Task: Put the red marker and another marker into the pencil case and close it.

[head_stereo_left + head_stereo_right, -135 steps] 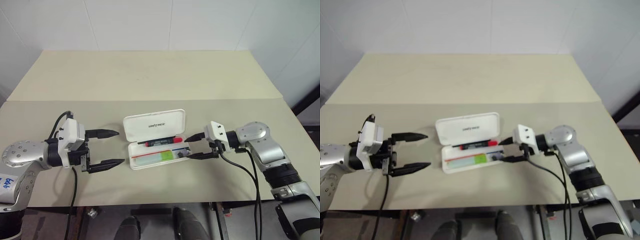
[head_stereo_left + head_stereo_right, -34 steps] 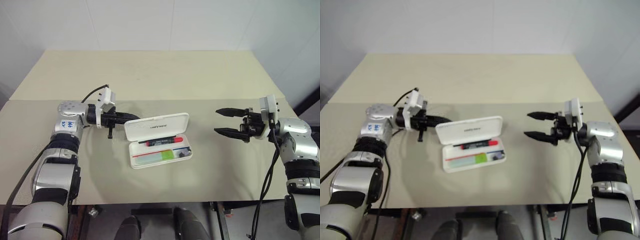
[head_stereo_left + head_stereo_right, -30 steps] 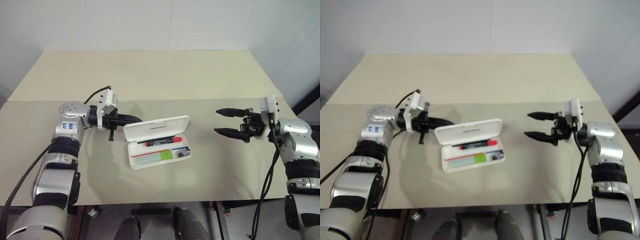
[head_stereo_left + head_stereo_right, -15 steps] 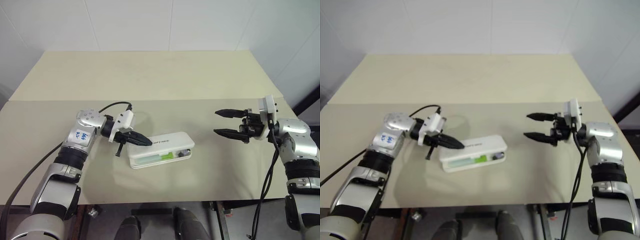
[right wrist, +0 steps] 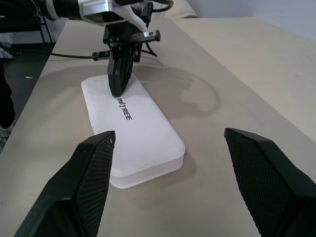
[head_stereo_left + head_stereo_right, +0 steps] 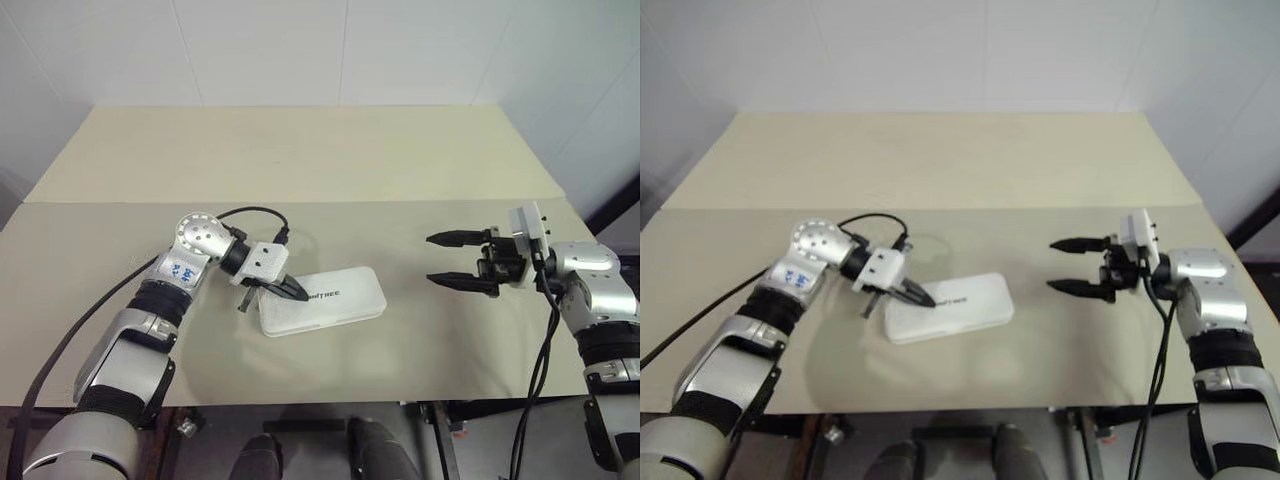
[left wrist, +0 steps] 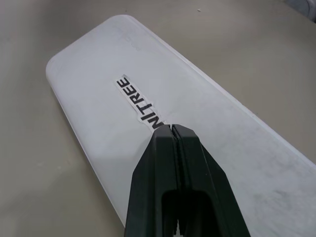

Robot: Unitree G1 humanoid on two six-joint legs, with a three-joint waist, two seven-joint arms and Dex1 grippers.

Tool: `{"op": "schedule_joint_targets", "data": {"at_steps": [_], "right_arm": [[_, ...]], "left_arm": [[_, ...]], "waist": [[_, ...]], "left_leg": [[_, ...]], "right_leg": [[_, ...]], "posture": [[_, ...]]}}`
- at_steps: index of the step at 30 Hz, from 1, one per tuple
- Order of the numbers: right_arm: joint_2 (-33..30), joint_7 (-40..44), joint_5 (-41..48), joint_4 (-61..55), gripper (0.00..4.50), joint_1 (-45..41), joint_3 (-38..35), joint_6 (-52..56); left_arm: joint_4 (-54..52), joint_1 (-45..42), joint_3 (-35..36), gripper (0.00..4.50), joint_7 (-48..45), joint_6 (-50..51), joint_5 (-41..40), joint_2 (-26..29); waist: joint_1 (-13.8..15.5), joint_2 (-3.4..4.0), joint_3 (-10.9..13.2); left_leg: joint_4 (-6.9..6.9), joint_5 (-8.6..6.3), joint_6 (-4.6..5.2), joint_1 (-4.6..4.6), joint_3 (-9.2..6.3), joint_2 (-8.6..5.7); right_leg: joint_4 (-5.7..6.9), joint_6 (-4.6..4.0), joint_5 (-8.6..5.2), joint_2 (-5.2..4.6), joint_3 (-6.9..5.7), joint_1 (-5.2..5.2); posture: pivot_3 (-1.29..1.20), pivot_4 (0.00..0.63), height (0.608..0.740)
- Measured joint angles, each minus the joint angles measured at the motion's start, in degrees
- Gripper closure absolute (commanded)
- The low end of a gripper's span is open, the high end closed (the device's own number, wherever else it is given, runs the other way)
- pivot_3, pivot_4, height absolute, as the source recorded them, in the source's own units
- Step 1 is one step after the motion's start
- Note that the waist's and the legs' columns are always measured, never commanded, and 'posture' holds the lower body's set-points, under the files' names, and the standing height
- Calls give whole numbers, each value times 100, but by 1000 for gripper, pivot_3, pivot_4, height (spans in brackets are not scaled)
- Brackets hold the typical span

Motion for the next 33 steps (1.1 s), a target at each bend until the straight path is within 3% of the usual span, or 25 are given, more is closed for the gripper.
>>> {"op": "schedule_joint_targets", "data": {"at_steps": [7,8,13,16,21,22,33], "right_arm": [[16,2,-5,5,0,-33,-1,-5],[16,2,-5,6,0,-33,-1,-6],[13,3,-7,61,0,-69,7,-7],[-13,3,-50,193,0,-174,9,-8],[-6,5,-112,454,0,-469,69,-47],[6,5,-117,497,0,-515,90,-73],[117,19,-174,1053,0,-870,231,-266]], "left_arm": [[269,26,422,4468,149,156,-88,-213],[240,76,585,4298,306,205,-141,-223],[-1111,816,1448,2922,684,1050,-1056,-156],[-2515,1727,1842,1909,577,1878,-1834,208],[-3951,2676,2376,188,884,2690,-2337,720],[-4142,2832,2476,52,950,2800,-2381,780],[-5461,4233,3617,52,1650,3627,-2862,1434]], "waist": [[-2,0,0],[-6,0,0],[-41,1,1],[-97,2,1],[-131,2,2],[-137,2,2],[-160,2,2]], "left_leg": [[2,2,3,-10,0,0],[-1,1,4,-11,-1,0],[-34,-3,5,-9,0,5],[-46,-5,1,-8,-2,11],[-41,-5,1,1,-4,10],[-41,-5,1,4,-3,8],[-51,-5,0,8,2,11]], "right_leg": [[8,21,11,0,3,-13],[11,22,11,0,3,-17],[25,18,2,-2,2,-34],[27,7,-10,-1,-5,-40],[24,4,-12,-2,-9,-28],[23,4,-12,-3,-9,-25],[15,-4,-16,-1,-8,-26]], "posture": [[0,150,740],[0,150,740],[0,150,740],[0,150,740],[0,150,740],[0,150,740],[0,150,740]]}}
